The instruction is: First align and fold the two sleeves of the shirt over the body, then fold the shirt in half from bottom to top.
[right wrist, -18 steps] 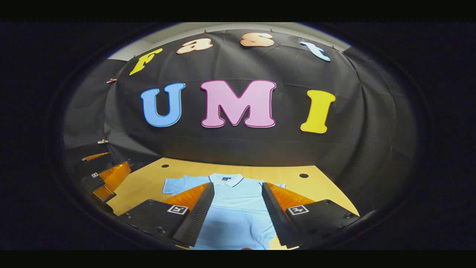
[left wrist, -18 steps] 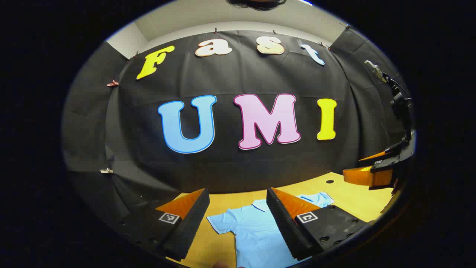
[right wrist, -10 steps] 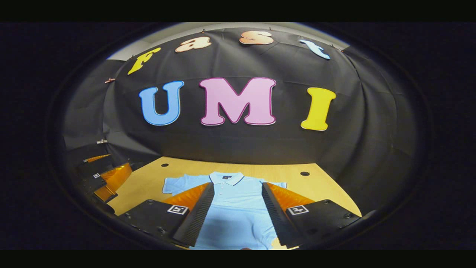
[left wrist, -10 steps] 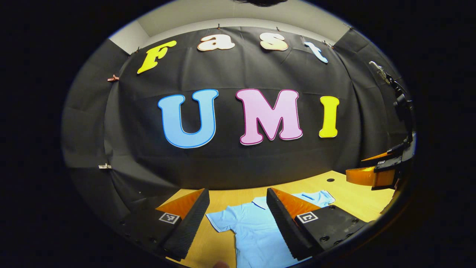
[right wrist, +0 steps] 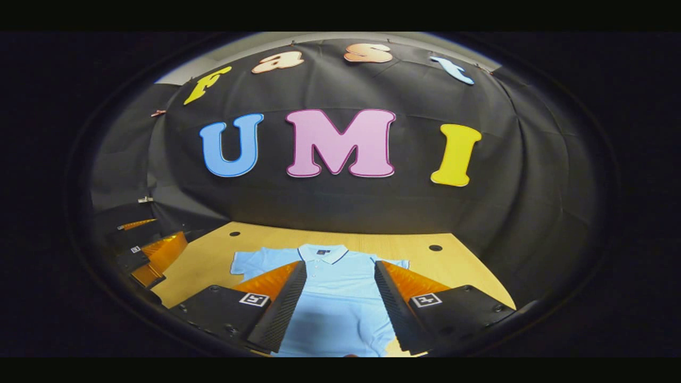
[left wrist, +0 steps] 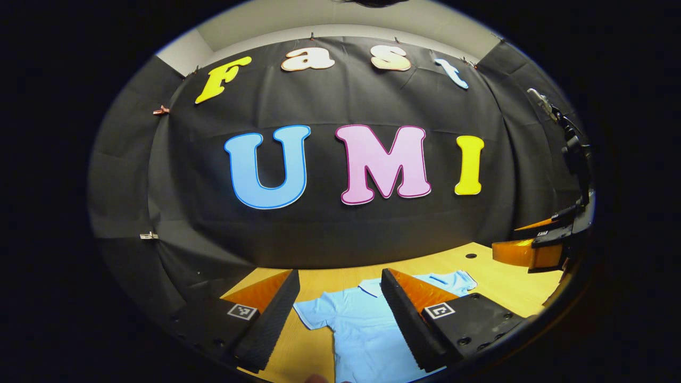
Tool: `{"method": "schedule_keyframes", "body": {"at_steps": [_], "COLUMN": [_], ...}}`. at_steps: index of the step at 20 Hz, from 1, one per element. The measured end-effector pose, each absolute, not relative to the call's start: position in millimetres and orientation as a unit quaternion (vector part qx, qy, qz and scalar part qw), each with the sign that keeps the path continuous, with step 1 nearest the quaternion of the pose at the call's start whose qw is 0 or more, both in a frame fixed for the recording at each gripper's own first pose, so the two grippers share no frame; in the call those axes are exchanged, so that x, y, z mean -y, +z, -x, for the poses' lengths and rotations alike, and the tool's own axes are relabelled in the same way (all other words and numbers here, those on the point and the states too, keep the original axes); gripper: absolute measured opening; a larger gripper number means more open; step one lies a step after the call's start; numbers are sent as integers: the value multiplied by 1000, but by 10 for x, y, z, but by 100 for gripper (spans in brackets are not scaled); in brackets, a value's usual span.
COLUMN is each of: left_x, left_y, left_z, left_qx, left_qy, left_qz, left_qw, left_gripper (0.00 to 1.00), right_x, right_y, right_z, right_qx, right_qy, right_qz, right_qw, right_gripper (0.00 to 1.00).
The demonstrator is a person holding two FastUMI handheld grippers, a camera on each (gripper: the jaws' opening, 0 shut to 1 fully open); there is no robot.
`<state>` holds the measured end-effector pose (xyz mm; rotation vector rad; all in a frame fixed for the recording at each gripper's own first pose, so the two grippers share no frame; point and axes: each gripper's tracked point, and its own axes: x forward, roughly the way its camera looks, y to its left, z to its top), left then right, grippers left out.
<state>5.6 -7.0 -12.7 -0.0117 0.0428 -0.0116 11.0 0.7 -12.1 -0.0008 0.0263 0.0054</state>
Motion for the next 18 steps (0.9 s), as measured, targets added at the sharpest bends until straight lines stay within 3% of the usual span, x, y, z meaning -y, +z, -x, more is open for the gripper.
{"method": "schedule_keyframes", "body": {"at_steps": [10, 18], "left_x": [269, 395], "left_y": [-200, -308], "left_z": [-190, -358], "left_qx": [-34, -51], "left_qy": [-21, -28], "left_qz": [7, 5], "left_qw": [999, 998], "left_gripper": [98, 98], "right_x": [223, 603], "right_y": [-156, -510], "right_z": [-382, -1259], "right_qx": [-22, -84], "right_qy": [-13, -23], "right_qz": [2, -20], "right_qw": [1000, 996], "right_gripper": [81, 81]}}
